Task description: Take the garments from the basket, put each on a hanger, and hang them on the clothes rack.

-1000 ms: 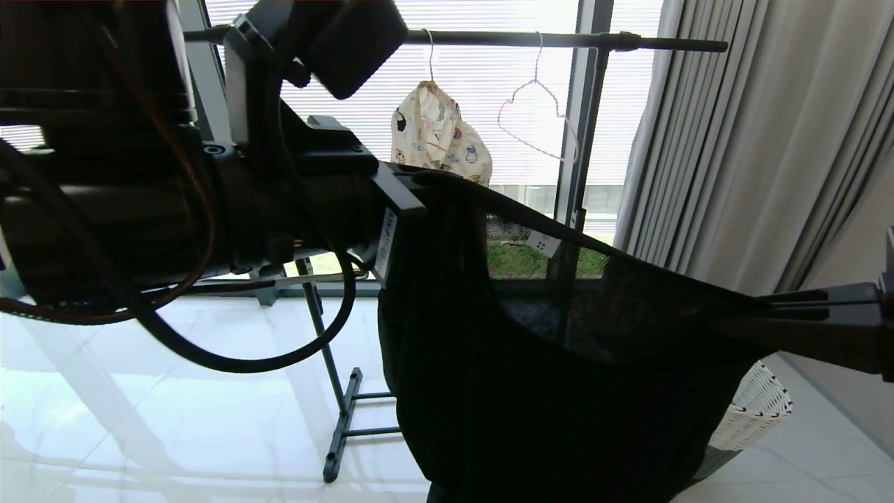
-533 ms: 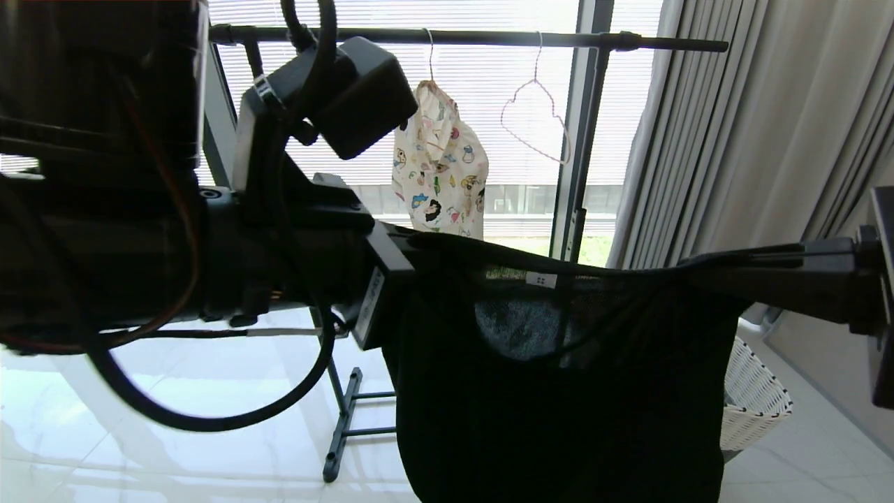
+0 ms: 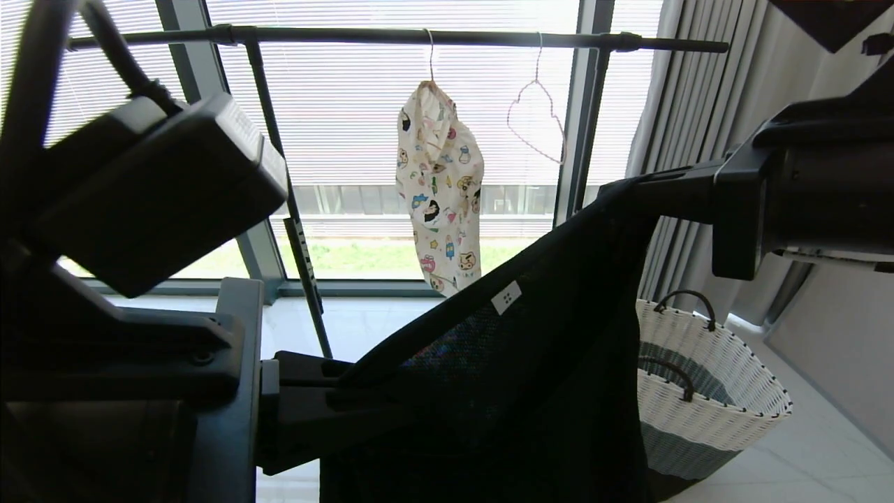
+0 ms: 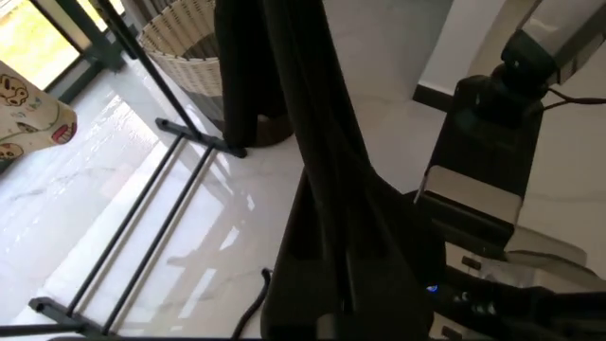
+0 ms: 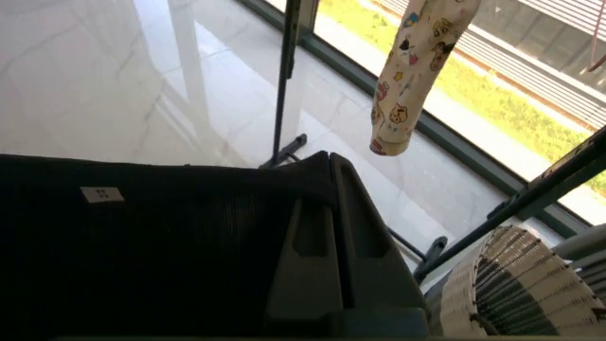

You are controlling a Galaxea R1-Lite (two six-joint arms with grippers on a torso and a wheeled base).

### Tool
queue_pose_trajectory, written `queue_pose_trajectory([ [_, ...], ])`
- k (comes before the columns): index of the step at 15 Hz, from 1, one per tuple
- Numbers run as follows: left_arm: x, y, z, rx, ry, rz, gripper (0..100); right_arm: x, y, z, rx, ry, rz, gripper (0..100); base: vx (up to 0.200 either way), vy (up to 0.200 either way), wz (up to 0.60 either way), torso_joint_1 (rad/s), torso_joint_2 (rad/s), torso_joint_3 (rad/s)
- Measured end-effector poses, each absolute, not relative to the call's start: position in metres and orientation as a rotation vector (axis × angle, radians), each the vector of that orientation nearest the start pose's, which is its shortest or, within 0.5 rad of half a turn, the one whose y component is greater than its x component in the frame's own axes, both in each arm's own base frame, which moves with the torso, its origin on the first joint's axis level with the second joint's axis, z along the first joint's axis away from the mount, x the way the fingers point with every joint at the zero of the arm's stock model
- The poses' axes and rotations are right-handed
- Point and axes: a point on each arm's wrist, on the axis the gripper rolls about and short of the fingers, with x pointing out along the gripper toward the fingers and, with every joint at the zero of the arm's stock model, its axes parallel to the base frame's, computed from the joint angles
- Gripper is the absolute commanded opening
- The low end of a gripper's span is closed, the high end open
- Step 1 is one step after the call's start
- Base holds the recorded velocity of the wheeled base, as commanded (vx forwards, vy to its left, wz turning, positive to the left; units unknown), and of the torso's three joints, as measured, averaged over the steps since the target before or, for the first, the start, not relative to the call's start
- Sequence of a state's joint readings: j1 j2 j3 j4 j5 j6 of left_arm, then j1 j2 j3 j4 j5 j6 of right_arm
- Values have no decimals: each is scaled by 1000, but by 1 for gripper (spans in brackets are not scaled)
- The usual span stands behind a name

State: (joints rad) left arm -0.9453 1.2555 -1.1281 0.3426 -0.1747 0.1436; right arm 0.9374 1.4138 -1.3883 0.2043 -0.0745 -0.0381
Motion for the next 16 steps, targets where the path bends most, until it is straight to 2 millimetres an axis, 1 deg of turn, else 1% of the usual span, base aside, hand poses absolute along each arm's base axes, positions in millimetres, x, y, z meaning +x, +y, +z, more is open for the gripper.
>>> queue_pose_trajectory([
  [1,104,-148,291,324,374,-1119,0,137,184,343,-155,200,863,0,0,0,0,0,0,0],
  [2,110,-146,290,355,363,-1080,0,136,182,342,-163,214,862,0,0,0,0,0,0,0],
  [4,129,-143,290,449,315,-940,0,131,175,340,-184,252,862,0,0,0,0,0,0,0],
  [5,140,-143,295,457,271,-878,0,126,169,339,-195,270,862,0,0,0,0,0,0,0],
  [6,146,-144,296,457,262,-853,0,122,165,337,-203,283,864,0,0,0,0,0,0,0],
  [10,153,-146,295,456,275,-844,0,115,155,336,-201,278,862,0,0,0,0,0,0,0],
  [11,154,-146,295,456,275,-844,0,114,154,336,-199,276,862,100,0,0,0,0,0,0],
  [14,156,-147,293,463,282,-834,0,113,152,335,-202,285,858,100,0,0,0,0,0,0],
  [16,159,-147,289,482,301,-782,0,110,148,333,-212,301,853,100,0,0,0,0,0,0],
])
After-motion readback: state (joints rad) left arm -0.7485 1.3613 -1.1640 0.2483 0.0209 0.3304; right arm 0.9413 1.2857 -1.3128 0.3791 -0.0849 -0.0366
